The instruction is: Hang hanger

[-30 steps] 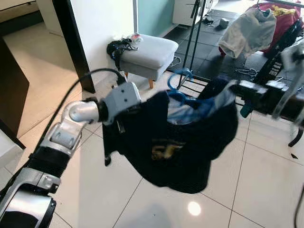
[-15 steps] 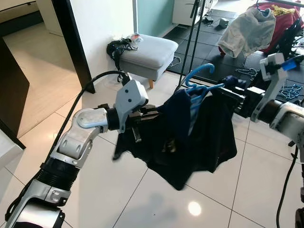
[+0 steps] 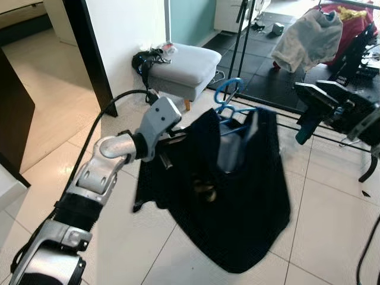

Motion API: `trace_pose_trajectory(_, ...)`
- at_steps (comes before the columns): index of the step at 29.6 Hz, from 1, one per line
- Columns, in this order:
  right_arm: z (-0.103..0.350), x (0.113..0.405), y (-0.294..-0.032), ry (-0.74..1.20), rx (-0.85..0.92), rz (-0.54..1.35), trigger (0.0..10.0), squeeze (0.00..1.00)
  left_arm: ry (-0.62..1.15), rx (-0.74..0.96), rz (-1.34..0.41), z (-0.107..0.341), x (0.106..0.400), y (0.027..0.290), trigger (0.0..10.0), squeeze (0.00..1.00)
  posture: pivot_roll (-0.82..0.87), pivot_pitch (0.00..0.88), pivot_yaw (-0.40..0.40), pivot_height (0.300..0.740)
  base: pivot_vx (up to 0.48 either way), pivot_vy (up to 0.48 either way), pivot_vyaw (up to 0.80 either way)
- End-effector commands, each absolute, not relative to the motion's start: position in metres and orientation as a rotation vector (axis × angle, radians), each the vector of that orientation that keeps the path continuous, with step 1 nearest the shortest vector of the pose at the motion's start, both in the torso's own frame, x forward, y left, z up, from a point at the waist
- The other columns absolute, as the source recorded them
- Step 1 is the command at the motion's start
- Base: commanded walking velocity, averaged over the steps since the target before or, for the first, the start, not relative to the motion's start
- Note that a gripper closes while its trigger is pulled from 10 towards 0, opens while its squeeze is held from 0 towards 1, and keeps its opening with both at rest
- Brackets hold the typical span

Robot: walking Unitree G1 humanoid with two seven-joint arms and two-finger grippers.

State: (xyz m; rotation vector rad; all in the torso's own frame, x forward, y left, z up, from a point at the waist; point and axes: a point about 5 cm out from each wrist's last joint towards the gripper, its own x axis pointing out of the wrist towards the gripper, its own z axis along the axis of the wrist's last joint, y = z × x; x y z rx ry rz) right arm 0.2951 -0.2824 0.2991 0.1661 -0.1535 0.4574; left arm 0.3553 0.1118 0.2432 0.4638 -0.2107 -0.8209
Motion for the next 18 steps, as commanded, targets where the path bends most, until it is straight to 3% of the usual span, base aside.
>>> trace_pose_trajectory(1,0.296,0.289,-0.292,-0.168,0.177,0.399,10.0,1.0,-0.246,0.454,-0.739,0.261,0.361,0.123,10.0,0.0,-0.03,0.151,-0.001,0.74,0.0,0.0,0.0)
trace_pose_trajectory(6,0.268,0.287,-0.292,-0.091,0.256,0.328,10.0,1.0,-0.295,0.362,-0.718,0.276,0.359,0.117,10.0,0.0,-0.04,0.154,0.0,0.74,0.0,0.0,0.0)
trace_pose_trajectory(7,0.258,0.287,-0.29,-0.061,0.275,0.316,10.0,0.69,-0.312,0.334,-0.717,0.281,0.358,0.115,10.0,0.0,-0.04,0.154,0.0,0.74,0.0,0.0,0.0)
trace_pose_trajectory(10,0.247,0.288,-0.285,-0.046,0.349,0.31,10.0,0.69,-0.34,0.299,-0.719,0.287,0.356,0.111,10.0,0.0,-0.04,0.154,0.002,0.74,0.0,0.0,0.0)
trace_pose_trajectory(11,0.237,0.289,-0.278,-0.054,0.436,0.32,10.0,0.0,-0.376,0.265,-0.735,0.293,0.352,0.106,10.0,0.0,-0.03,0.155,0.001,0.74,0.0,0.0,0.0)
trace_pose_trajectory(13,0.228,0.29,-0.268,-0.089,0.583,0.344,10.0,0.0,-0.433,0.226,-0.777,0.302,0.344,0.097,10.0,0.0,-0.03,0.152,0.0,0.74,0.0,0.0,0.0)
trace_pose_trajectory(18,0.216,0.296,-0.259,-0.098,0.716,0.362,10.0,0.0,-0.48,0.198,-0.813,0.311,0.338,0.089,10.0,0.0,-0.02,0.15,-0.007,0.74,0.0,0.0,0.0)
